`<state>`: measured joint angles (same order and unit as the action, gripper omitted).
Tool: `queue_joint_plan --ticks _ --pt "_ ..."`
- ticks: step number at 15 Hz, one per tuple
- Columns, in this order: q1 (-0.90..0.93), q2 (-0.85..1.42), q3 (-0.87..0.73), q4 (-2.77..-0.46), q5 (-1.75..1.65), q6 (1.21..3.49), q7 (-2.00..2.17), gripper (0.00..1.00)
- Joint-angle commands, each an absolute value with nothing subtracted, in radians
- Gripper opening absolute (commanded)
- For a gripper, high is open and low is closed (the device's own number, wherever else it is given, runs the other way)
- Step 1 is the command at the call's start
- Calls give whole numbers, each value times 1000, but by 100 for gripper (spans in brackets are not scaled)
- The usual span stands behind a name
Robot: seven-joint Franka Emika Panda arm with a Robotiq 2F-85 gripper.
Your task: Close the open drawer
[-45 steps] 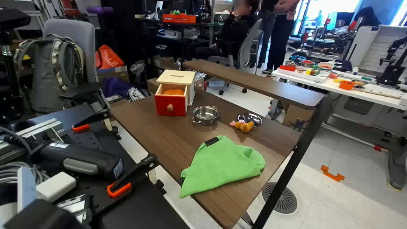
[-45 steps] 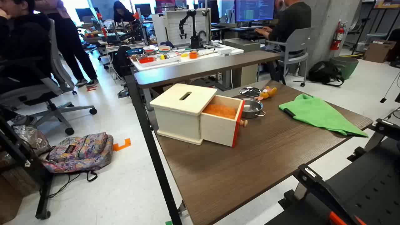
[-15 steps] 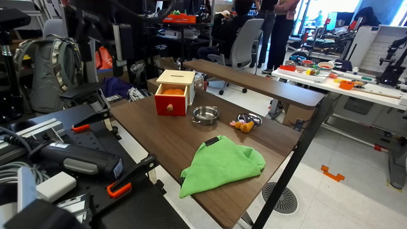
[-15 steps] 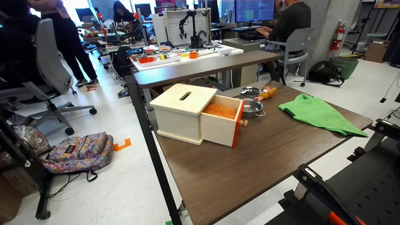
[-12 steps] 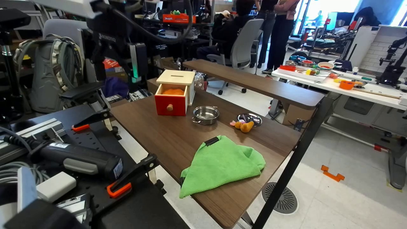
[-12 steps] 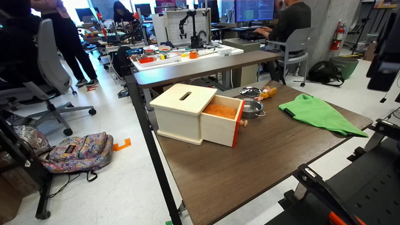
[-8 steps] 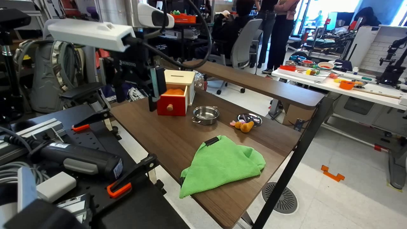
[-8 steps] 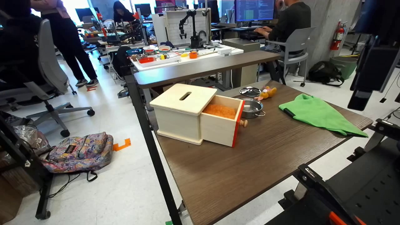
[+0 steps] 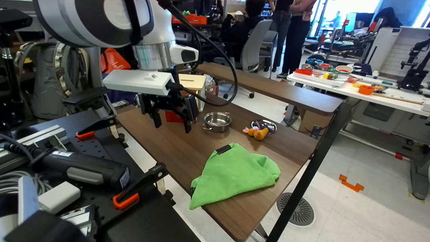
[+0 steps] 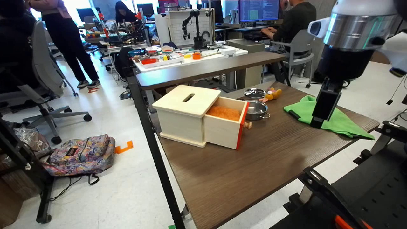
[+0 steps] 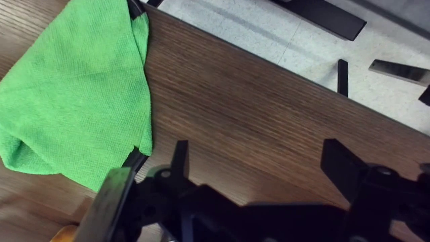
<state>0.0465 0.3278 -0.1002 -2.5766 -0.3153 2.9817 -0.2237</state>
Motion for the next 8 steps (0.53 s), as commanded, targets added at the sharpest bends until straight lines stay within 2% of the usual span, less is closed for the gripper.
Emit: queue_joint_plan --ticks 1,8 --pt "43 357 -91 -2551 -311 2983 -217 100" --pt "44 380 -89 -2535 -310 2983 -217 100"
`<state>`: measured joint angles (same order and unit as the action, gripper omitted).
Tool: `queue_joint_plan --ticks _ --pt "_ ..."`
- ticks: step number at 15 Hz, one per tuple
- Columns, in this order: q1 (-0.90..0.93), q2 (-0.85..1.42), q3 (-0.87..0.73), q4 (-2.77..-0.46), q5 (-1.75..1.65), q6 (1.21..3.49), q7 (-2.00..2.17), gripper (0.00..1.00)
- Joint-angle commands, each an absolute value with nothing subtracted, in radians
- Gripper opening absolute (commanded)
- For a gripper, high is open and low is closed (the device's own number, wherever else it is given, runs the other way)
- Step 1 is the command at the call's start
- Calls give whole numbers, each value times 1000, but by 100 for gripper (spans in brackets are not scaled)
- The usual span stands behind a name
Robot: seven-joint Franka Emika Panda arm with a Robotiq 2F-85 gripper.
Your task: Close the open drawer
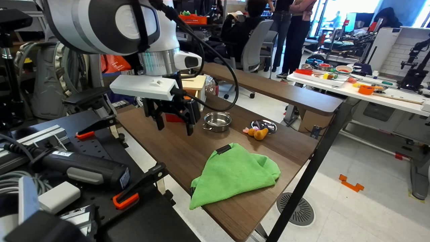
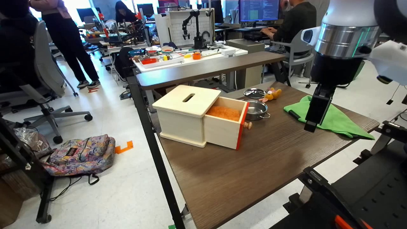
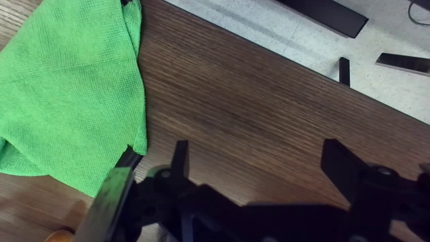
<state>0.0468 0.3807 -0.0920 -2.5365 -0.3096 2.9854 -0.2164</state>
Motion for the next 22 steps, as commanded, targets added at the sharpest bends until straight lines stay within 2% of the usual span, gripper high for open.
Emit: queue_joint_plan --ticks 1,11,16,22 --pt "43 380 -89 -2535 -310 2983 -217 100" --pt "-25 500 31 -2459 -309 3132 -329 100" --pt "-107 583 110 -2397 -307 3143 -381 100" --pt "-117 640 165 -2315 -314 3126 -407 100"
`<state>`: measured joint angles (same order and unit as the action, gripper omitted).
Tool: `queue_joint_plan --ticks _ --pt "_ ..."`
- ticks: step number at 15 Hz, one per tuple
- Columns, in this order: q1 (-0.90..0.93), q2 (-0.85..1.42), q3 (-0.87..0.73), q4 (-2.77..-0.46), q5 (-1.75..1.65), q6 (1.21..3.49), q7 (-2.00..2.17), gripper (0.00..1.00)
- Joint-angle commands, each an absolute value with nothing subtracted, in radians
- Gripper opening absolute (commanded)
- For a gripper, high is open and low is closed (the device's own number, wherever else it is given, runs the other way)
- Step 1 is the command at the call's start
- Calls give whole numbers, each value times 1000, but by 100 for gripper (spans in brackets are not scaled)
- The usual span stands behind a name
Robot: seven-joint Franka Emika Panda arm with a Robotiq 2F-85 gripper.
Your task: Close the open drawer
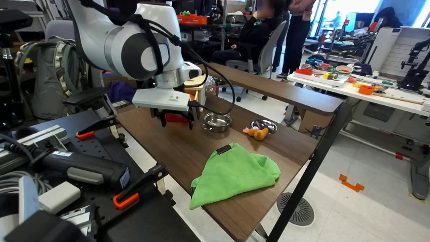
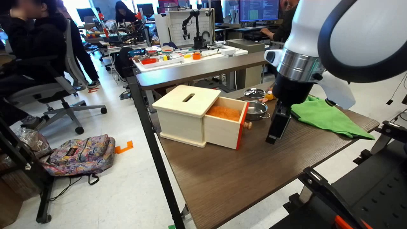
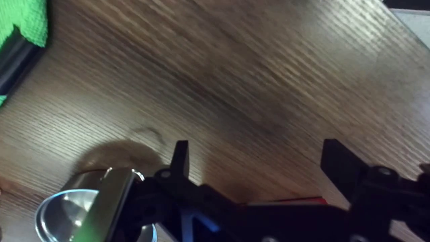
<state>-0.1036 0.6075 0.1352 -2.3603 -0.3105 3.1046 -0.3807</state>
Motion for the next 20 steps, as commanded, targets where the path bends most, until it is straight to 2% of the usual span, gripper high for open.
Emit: queue_joint_plan --ticks 1,9,10,12,18,20 --pt "-117 647 171 -2304 -315 3127 -410 100" --pt "-134 716 211 -2222 -315 3127 -430 100" --pt "-135 719 216 -2218 -318 3130 -434 75" --pt "-134 729 218 -2211 -320 3133 -439 66" --pt "-126 734 211 -2204 -323 3133 -443 18" --pt "-124 730 212 -2210 -324 3134 -444 5"
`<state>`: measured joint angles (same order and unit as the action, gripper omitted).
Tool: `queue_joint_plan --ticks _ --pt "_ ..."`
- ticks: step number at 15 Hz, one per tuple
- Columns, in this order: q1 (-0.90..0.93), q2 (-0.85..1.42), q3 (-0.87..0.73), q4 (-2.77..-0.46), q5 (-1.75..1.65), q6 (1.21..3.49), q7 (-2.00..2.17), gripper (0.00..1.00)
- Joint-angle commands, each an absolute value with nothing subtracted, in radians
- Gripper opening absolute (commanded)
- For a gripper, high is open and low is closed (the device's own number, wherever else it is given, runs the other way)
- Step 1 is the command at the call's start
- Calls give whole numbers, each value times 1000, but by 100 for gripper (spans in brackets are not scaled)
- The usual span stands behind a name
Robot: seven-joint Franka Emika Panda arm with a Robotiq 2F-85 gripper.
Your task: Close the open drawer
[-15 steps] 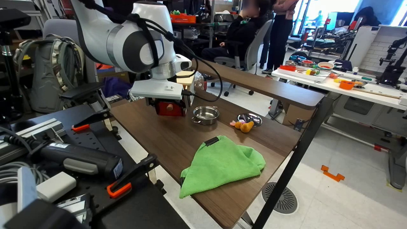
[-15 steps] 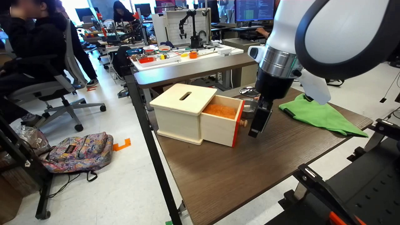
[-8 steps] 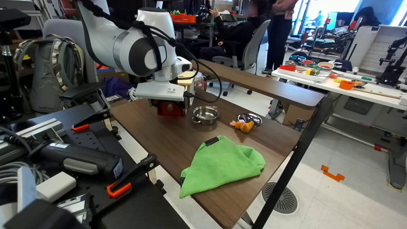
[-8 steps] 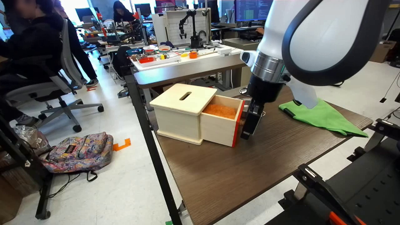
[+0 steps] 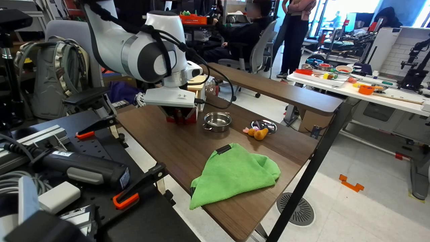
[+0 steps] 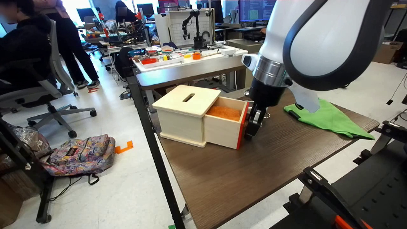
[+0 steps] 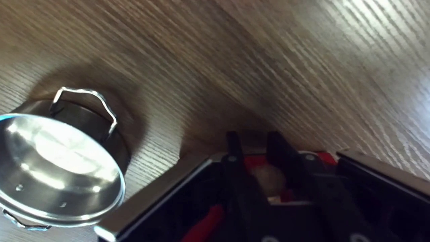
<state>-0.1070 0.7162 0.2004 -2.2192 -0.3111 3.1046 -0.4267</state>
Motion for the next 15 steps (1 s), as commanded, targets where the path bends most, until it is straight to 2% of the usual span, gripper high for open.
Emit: queue_joint_plan --ticks 1,8,9,11,15 --pt "-122 728 212 -2212 -325 3134 -445 1" --pt "-113 718 205 -2214 -326 3125 -445 3" --pt "-112 717 204 -2214 -325 3121 -444 35" --pt "-110 711 202 -2217 -325 3121 -442 43" --pt "-95 689 194 -2222 -326 3124 -436 72"
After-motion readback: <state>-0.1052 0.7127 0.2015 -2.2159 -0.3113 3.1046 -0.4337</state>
